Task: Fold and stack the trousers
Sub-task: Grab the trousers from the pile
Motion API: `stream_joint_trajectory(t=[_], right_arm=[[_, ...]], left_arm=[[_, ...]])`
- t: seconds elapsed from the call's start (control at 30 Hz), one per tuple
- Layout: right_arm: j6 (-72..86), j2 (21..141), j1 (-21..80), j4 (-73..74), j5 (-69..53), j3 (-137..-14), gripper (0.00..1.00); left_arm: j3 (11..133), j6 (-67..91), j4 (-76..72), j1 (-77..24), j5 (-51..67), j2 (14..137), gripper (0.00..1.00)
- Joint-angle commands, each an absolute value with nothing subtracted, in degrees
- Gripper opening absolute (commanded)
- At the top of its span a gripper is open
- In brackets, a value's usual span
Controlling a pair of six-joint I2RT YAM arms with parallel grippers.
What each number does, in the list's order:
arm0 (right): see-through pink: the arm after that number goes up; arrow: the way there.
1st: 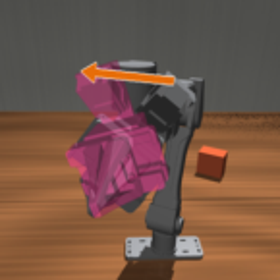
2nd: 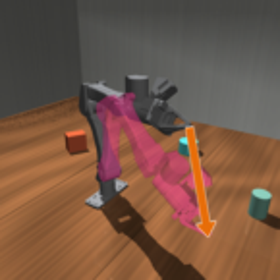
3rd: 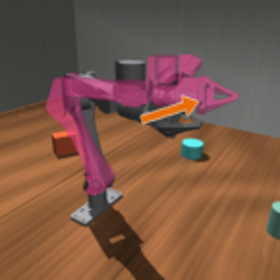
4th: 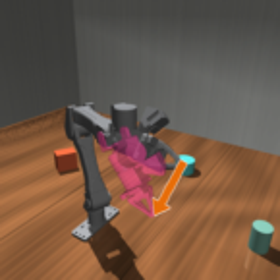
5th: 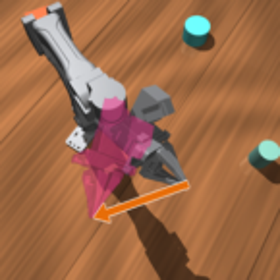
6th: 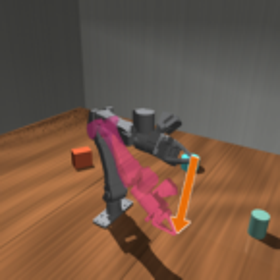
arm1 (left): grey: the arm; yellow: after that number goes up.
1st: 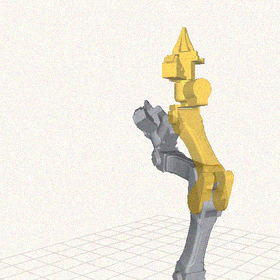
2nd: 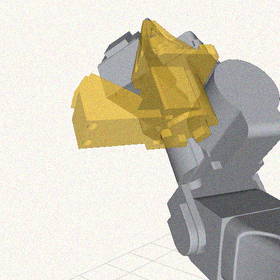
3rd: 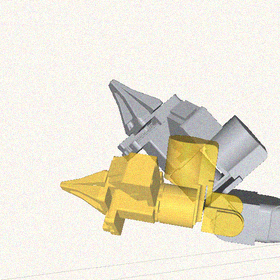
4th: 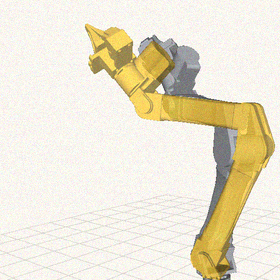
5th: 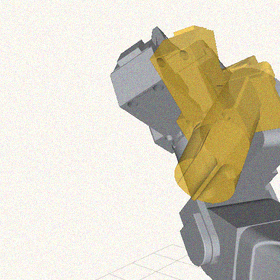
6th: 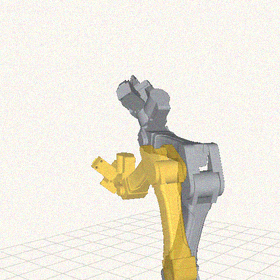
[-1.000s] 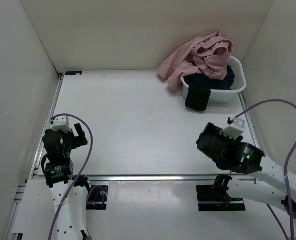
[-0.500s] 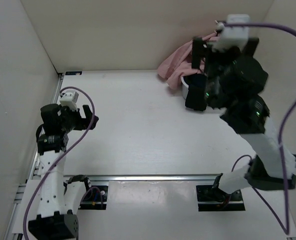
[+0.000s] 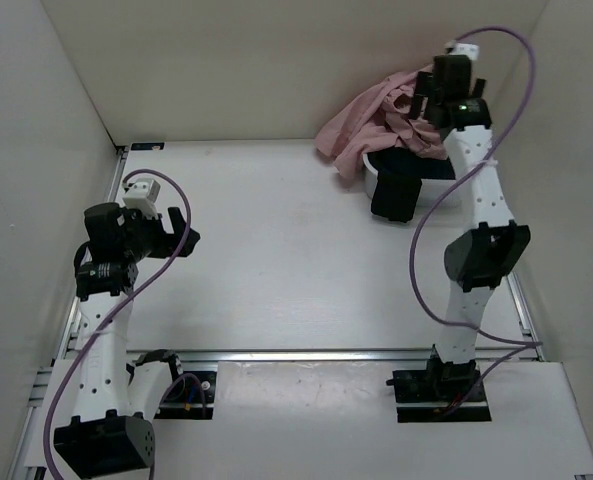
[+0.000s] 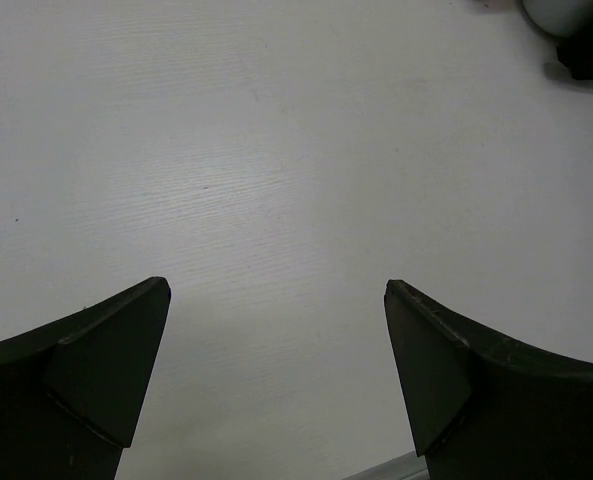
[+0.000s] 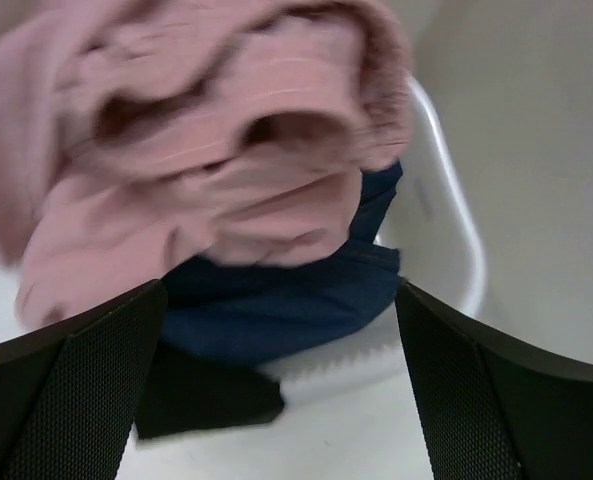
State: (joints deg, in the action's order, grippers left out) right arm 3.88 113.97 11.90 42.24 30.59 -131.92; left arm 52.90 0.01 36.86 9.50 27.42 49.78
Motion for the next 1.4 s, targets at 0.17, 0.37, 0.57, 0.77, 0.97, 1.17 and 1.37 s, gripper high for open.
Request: stream_joint_trajectory(t=[0.17,0.37,0.57,0.77,0.97,1.17,1.37], right_arm=[[32.2,125.4,-3.2,27.3,6.3,-137.2,0.99],[33.8,131.9,-4.5,16.5,2.1,-138.3,0.99],[33.1,135.3,-4.5,9.8,-1.1,-139.4,0.64],[24.0,127.1,-1.8,13.3,0.4,-138.5,0.0],[10.5,110.9,11.6,20.1,-3.4,-137.9,0.0],[-1.8,99.8,39.0,21.3,4.6,-140.7,0.0],[-8.2,95.4,59.4,15.4,12.2,-140.7,0.0]], left_arm=[[53.8,0.0,36.3,9.1,26.0,52.9,1.0],[54.3,0.0,36.3,9.1,21.7,55.8,1.0],[55.4,0.0,36.3,10.2,21.1,58.3,1.0],[55.9,0.0,36.3,11.2,21.1,57.7,1.0],[54.8,0.0,36.3,12.4,21.1,53.3,0.97],[53.7,0.0,36.3,12.4,20.3,49.5,0.99],[58.6,0.0,35.8,11.3,11.4,47.3,1.0]])
